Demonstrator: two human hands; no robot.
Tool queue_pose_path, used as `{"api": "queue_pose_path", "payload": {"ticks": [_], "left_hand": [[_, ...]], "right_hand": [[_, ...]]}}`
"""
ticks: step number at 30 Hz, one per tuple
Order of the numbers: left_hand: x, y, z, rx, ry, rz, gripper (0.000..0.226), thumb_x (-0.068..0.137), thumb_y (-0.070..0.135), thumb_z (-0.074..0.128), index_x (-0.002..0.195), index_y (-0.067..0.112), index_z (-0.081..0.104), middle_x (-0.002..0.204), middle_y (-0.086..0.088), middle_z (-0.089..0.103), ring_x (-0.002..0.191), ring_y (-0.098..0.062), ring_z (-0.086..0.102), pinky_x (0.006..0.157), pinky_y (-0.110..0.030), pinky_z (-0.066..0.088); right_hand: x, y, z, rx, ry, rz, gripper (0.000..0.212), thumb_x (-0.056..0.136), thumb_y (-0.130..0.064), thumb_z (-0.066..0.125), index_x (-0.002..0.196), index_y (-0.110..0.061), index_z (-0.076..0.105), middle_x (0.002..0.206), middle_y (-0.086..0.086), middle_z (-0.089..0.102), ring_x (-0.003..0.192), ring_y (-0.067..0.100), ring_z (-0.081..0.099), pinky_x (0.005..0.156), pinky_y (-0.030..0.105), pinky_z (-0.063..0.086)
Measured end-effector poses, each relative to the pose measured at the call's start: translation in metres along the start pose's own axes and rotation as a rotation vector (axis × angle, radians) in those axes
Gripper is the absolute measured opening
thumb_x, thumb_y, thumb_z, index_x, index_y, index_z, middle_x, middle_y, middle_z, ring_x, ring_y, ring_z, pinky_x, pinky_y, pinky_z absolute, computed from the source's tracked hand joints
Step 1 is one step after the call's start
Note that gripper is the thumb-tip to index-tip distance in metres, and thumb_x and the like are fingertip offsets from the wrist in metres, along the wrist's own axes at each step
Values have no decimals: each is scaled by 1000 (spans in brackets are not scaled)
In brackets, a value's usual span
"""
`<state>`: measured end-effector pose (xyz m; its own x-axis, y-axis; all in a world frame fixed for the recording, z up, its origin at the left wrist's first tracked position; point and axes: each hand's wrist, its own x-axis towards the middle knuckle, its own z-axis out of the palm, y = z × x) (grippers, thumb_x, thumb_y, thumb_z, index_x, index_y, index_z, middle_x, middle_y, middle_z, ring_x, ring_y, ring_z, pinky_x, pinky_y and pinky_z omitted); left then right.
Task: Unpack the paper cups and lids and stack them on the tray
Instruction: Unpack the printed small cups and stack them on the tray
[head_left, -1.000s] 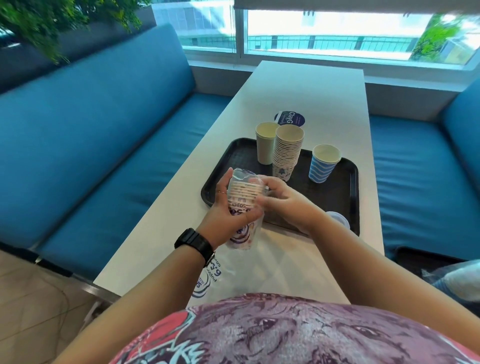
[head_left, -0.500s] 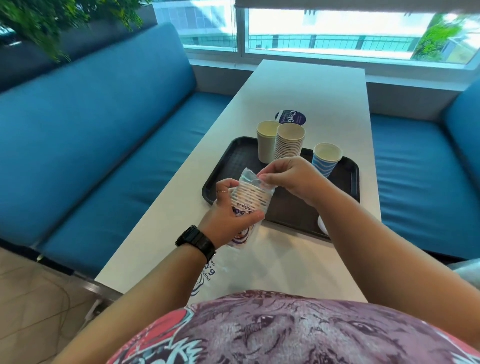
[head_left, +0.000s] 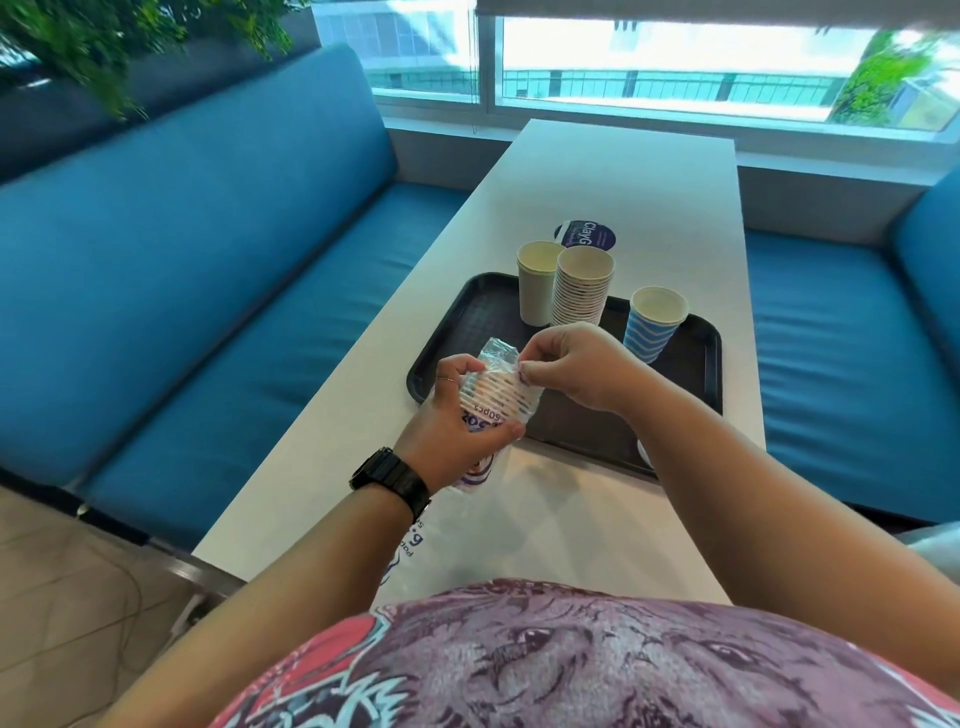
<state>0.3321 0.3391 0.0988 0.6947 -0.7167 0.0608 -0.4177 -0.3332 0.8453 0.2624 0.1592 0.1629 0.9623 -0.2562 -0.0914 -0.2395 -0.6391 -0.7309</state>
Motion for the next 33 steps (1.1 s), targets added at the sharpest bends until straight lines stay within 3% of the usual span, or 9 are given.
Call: {"api": "queue_pose_path", "payload": {"ticks": [4, 7, 10, 15, 20, 25, 29, 33], "left_hand": [[1, -5, 1, -10, -6, -10, 72, 81, 25, 80, 107, 49, 18, 130, -5, 45, 106, -18, 63, 87, -31, 59], [2, -11, 3, -37, -16, -21, 70, 81, 24, 80, 105, 49, 18, 128, -5, 48, 103, -14, 64, 83, -23, 58], [4, -17, 3, -74, -16, -35, 70, 81, 24, 80, 103, 54, 21, 126, -6, 52, 102, -12, 65, 81, -20, 57], [9, -18, 5, -113, -10, -36, 72, 81, 22, 80, 103, 58, 21, 122, 0, 50, 102, -13, 65, 80, -16, 55], [12, -18, 8, -135, -23, -54, 66, 81, 20, 79, 109, 41, 23, 115, 19, 41, 105, -16, 64, 87, -23, 56], [17, -21, 9, -153, -48, -86, 70, 81, 21, 80, 110, 44, 22, 128, -4, 52, 107, -16, 65, 90, -25, 56], [17, -23, 10, -165, -56, -97, 69, 80, 21, 80, 109, 46, 23, 130, -7, 53, 108, -17, 65, 90, -25, 56], [17, -26, 9, -186, -50, -93, 70, 81, 18, 80, 107, 51, 24, 130, -7, 52, 108, -15, 65, 88, -22, 55]], "right_hand": [[6, 3, -4, 25, 127, -12, 10, 90, -26, 66, 82, -22, 71, 81, -5, 69, 73, 15, 62, 67, 33, 52], [15, 5, -17, 18, 226, -22, 12, 91, -24, 64, 79, -25, 66, 74, -11, 65, 63, 8, 54, 58, 24, 44], [27, 6, -35, -62, 369, -52, 11, 90, -22, 62, 82, -17, 67, 81, -1, 66, 67, 12, 54, 56, 24, 40], [48, 3, -74, -265, 568, -152, 18, 88, -23, 60, 93, -10, 71, 93, 7, 65, 86, 23, 59, 75, 34, 46], [68, 5, -98, -604, 681, -200, 26, 92, -28, 54, 102, -10, 70, 102, 9, 66, 103, 31, 57, 92, 43, 38], [79, 17, -92, -963, 598, -248, 29, 93, -28, 53, 102, -5, 69, 99, 15, 66, 97, 38, 59, 84, 46, 40], [81, 34, -73, -976, 437, -201, 25, 95, -25, 52, 106, -7, 66, 107, 12, 65, 106, 35, 55, 90, 45, 37], [82, 48, -63, -886, 415, -102, 22, 94, -15, 49, 109, -10, 64, 114, 10, 63, 113, 32, 53, 99, 45, 32]]}}
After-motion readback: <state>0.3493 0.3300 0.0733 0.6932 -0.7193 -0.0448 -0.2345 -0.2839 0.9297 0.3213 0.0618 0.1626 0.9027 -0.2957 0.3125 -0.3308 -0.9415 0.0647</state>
